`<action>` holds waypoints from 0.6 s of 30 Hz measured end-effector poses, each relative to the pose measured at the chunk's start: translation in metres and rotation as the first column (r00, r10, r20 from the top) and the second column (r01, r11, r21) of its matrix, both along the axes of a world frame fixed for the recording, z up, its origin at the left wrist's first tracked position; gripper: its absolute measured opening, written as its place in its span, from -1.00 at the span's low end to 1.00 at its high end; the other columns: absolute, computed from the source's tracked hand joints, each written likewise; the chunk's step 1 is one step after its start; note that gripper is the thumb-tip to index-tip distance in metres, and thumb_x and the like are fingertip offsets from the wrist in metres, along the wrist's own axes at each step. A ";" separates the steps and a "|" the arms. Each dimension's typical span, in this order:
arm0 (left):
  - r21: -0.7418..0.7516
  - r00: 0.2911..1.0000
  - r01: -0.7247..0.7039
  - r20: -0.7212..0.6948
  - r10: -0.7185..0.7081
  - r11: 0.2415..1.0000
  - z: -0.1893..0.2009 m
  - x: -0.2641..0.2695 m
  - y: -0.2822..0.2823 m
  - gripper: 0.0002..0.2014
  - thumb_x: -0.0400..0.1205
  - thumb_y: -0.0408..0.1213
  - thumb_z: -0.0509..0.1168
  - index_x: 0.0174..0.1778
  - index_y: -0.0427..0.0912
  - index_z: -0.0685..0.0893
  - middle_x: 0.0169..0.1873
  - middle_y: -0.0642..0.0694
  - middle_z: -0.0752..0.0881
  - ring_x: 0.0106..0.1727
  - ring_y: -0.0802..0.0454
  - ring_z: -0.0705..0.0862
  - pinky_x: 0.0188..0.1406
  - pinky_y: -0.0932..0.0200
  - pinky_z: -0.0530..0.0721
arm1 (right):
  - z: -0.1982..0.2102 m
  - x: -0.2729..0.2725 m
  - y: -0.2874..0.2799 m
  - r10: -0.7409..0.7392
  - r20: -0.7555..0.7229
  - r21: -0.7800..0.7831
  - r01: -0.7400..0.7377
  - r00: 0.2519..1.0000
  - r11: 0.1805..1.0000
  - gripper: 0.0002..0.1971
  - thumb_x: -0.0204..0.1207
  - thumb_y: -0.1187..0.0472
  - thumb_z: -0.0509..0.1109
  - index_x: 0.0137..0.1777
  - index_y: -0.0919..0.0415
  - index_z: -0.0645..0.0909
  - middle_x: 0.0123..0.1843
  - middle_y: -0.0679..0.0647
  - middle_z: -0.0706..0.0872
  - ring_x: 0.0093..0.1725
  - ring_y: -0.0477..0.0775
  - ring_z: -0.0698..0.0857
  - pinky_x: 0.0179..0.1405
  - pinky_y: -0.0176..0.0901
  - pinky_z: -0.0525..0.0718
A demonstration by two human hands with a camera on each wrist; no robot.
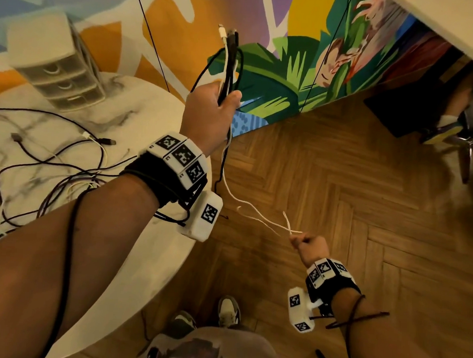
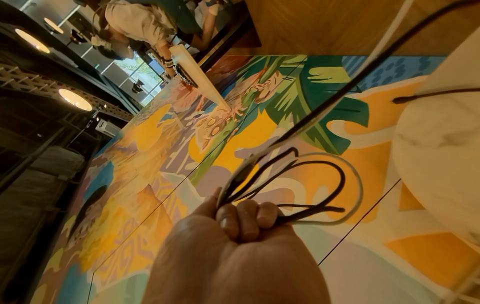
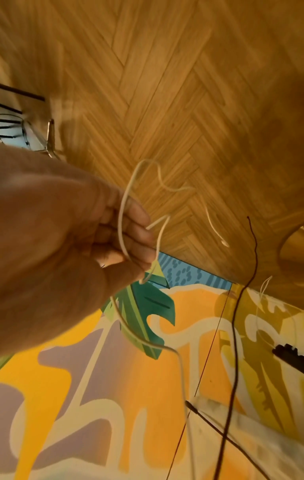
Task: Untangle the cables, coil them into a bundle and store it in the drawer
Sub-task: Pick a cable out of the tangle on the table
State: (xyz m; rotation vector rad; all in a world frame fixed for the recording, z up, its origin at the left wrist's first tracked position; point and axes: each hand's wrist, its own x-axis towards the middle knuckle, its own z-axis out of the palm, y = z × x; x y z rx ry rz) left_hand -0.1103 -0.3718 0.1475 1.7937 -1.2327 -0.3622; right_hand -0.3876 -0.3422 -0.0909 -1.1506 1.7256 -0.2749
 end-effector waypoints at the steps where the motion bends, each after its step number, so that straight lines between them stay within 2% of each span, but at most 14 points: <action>1: -0.013 0.999 -0.016 -0.029 0.015 1.000 0.003 -0.001 -0.001 -0.76 0.67 -0.17 0.22 -0.17 -0.22 0.70 -0.47 0.12 0.58 -0.44 0.25 0.55 -0.43 0.41 0.48 | 0.000 0.002 0.004 -0.014 0.009 -0.014 0.014 1.000 1.000 -0.95 0.49 0.32 0.46 -0.17 0.25 0.74 -0.15 0.09 0.76 -0.04 0.06 0.70 0.02 -0.16 0.56; 4: -0.054 0.995 -0.044 -0.087 0.039 0.998 0.015 -0.002 -0.004 -0.80 0.66 -0.16 0.23 -0.22 -0.12 0.66 -0.49 0.16 0.56 -0.45 0.25 0.55 -0.38 0.29 0.53 | -0.005 0.002 0.017 -0.101 0.064 -0.052 0.105 0.993 0.993 -0.94 0.49 0.36 0.44 -0.08 0.34 0.73 -0.18 0.14 0.73 -0.09 0.06 0.66 -0.02 -0.18 0.52; 6: -0.072 0.996 -0.031 -0.088 0.024 0.997 0.023 -0.002 -0.006 -0.79 0.66 -0.16 0.23 -0.23 -0.13 0.66 -0.50 0.14 0.56 -0.46 0.24 0.55 -0.39 0.32 0.51 | -0.008 0.005 0.023 -0.169 0.105 -0.077 0.177 0.980 0.981 -0.94 0.50 0.41 0.41 -0.11 0.37 0.72 -0.21 0.16 0.71 -0.16 0.07 0.64 -0.07 -0.17 0.52; 9: -0.101 0.996 -0.023 -0.090 0.014 0.995 0.030 -0.004 -0.008 -0.79 0.66 -0.15 0.23 -0.24 -0.12 0.66 -0.48 0.16 0.57 -0.45 0.33 0.54 -0.39 0.44 0.43 | -0.014 0.009 0.024 -0.273 0.093 -0.156 0.284 0.958 0.946 -0.88 0.49 0.39 0.41 -0.27 0.27 0.66 -0.31 0.17 0.66 -0.26 0.12 0.60 -0.21 -0.15 0.53; 11: -0.128 0.995 -0.038 -0.100 0.025 0.991 0.034 -0.005 -0.008 -0.79 0.65 -0.16 0.24 -0.26 -0.11 0.65 -0.50 0.16 0.54 -0.48 0.37 0.50 -0.41 0.47 0.38 | -0.010 0.012 0.018 -0.375 0.115 -0.209 0.391 0.920 0.896 -0.91 0.49 0.36 0.42 -0.23 0.26 0.62 -0.35 0.13 0.63 -0.34 0.10 0.56 -0.33 -0.21 0.49; 14: -0.174 0.992 -0.049 -0.126 0.027 0.984 0.040 -0.007 -0.007 -0.80 0.65 -0.18 0.25 -0.26 -0.12 0.65 -0.53 0.17 0.52 -0.51 0.39 0.48 -0.42 0.51 0.36 | -0.004 0.013 0.006 -0.506 0.163 -0.296 0.531 0.847 0.794 -0.93 0.47 0.34 0.45 -0.19 0.22 0.63 -0.29 0.12 0.66 -0.27 0.09 0.60 -0.20 -0.13 0.55; 16: -0.195 0.989 -0.041 -0.147 0.012 0.980 0.043 -0.009 -0.006 -0.79 0.65 -0.18 0.24 -0.25 -0.15 0.67 -0.53 0.18 0.53 -0.51 0.38 0.49 -0.41 0.49 0.39 | -0.004 0.014 0.002 -0.520 0.145 -0.307 0.538 0.842 0.785 -0.91 0.45 0.32 0.48 -0.20 0.19 0.62 -0.24 0.13 0.69 -0.24 0.09 0.63 -0.16 -0.10 0.56; 18: -0.206 0.986 -0.037 -0.165 0.003 0.978 0.044 -0.011 -0.005 -0.79 0.65 -0.18 0.25 -0.23 -0.17 0.69 -0.58 0.19 0.51 -0.53 0.37 0.47 -0.43 0.48 0.37 | -0.011 0.013 0.002 -0.481 0.087 -0.310 0.483 0.872 0.819 -0.84 0.44 0.31 0.49 -0.28 0.15 0.57 -0.22 0.14 0.71 -0.23 0.14 0.67 -0.17 -0.09 0.58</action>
